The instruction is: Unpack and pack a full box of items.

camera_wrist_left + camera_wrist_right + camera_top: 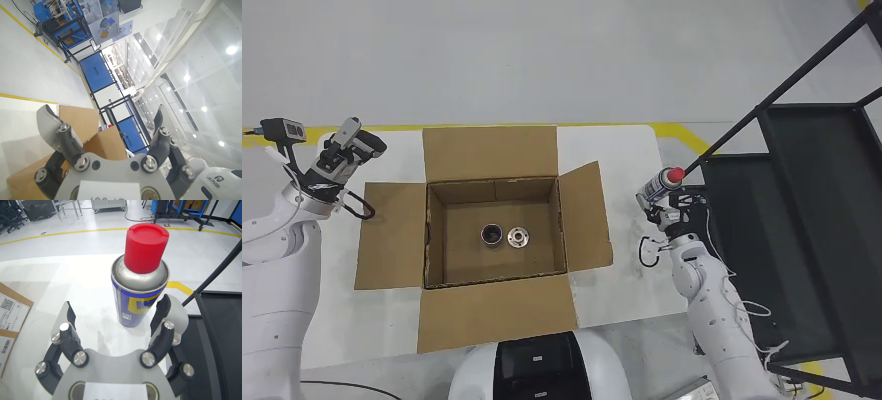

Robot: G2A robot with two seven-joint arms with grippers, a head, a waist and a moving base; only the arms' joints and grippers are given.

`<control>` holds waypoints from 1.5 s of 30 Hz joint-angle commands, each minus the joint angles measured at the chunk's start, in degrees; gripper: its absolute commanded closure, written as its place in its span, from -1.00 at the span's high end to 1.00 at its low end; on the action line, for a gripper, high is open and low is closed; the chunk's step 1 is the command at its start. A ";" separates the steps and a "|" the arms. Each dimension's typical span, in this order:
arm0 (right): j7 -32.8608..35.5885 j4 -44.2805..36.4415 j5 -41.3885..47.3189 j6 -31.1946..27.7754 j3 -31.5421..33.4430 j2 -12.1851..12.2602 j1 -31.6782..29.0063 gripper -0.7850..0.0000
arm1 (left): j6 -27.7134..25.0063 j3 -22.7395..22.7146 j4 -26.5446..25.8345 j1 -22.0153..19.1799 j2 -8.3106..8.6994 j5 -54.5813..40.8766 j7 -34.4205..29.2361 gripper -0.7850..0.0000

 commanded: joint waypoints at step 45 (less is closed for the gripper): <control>19.35 -46.61 23.42 -11.69 -1.93 1.30 -11.28 -1.00 | 0.00 0.00 0.00 0.00 0.00 0.00 0.00 1.00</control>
